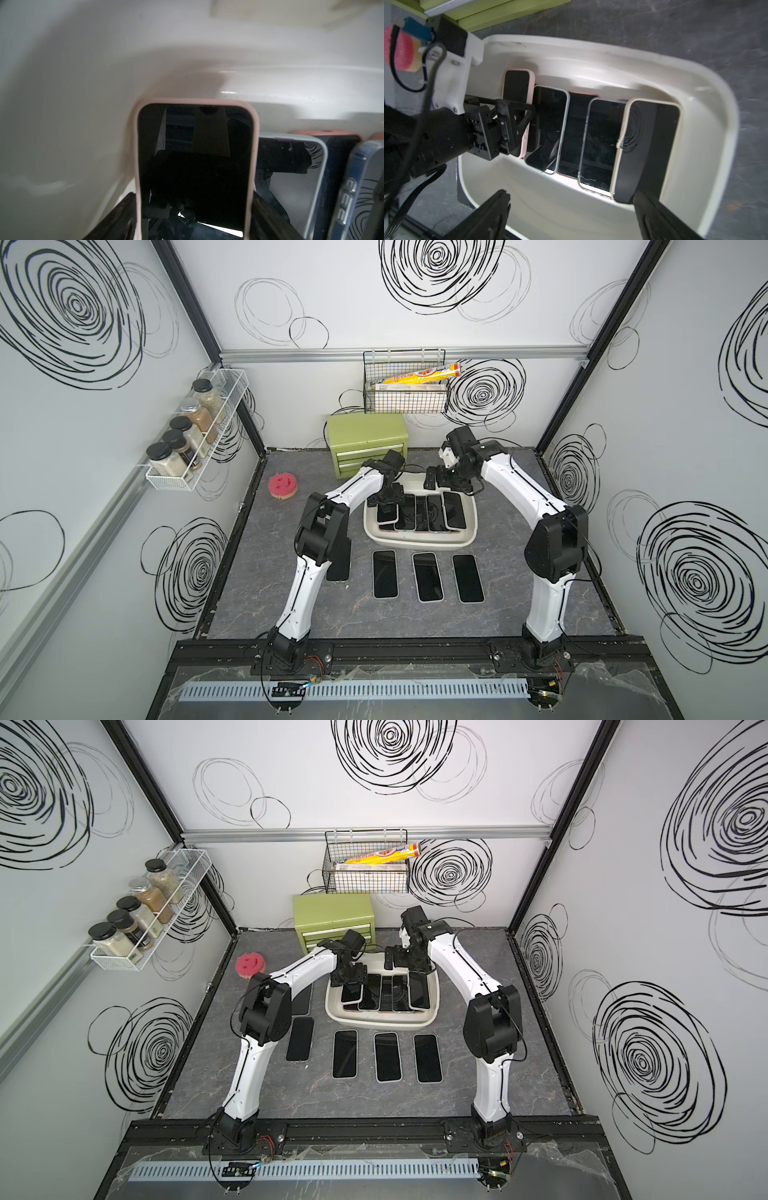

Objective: Take the phone out of the storage box
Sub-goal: Pick up the phone from the storage box.

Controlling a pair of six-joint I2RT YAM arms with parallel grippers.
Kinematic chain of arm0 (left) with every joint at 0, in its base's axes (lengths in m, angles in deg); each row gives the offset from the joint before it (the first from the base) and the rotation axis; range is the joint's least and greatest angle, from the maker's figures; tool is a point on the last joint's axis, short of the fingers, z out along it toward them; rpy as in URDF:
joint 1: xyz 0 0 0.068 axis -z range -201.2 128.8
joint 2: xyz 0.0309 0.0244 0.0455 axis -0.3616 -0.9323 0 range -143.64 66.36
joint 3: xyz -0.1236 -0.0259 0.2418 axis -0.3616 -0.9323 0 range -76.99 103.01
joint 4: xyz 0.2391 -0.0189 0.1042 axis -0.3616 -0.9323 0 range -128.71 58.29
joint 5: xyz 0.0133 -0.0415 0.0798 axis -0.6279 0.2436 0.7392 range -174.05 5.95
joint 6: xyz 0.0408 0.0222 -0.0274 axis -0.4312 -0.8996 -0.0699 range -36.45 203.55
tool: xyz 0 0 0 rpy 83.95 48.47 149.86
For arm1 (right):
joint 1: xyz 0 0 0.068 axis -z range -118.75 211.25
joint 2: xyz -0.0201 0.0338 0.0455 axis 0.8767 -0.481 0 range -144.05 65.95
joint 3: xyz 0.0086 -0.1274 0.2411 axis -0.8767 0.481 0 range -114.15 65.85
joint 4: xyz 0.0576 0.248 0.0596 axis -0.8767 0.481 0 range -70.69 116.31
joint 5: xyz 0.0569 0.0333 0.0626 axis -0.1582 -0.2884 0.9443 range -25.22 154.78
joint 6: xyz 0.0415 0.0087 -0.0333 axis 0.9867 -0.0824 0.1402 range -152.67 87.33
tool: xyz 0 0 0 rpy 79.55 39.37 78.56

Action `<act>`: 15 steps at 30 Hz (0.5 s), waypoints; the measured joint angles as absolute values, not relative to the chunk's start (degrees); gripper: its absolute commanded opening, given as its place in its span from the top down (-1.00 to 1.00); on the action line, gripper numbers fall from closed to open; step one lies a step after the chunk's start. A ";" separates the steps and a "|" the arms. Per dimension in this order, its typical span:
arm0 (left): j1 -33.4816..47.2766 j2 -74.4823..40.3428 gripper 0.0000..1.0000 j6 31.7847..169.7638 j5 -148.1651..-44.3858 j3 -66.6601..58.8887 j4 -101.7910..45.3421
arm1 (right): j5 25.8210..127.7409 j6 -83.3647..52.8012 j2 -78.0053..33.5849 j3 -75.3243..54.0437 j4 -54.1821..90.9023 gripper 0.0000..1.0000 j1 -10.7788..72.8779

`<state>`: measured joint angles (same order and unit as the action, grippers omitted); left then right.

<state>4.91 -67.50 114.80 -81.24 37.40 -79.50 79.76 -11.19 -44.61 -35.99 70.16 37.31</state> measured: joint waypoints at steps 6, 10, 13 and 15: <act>4.43 -65.95 0.15 114.69 -81.19 39.10 -80.96 | 94.02 -5.03 -34.34 -16.78 55.85 -0.95 37.39; 4.14 -63.94 0.15 114.67 -81.41 40.22 -81.84 | 102.54 1.18 -30.95 -6.79 42.75 -0.91 37.39; 4.12 -62.54 0.15 114.69 -82.18 41.09 -82.12 | 106.41 4.70 -31.41 -3.45 34.77 -0.87 37.37; 4.14 -61.69 0.15 114.73 -82.92 41.20 -82.38 | 107.94 5.90 -32.28 -3.14 31.28 -0.84 37.37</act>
<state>4.14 -61.69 114.73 -82.92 41.20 -82.38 107.94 5.90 -32.28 -3.14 31.28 37.37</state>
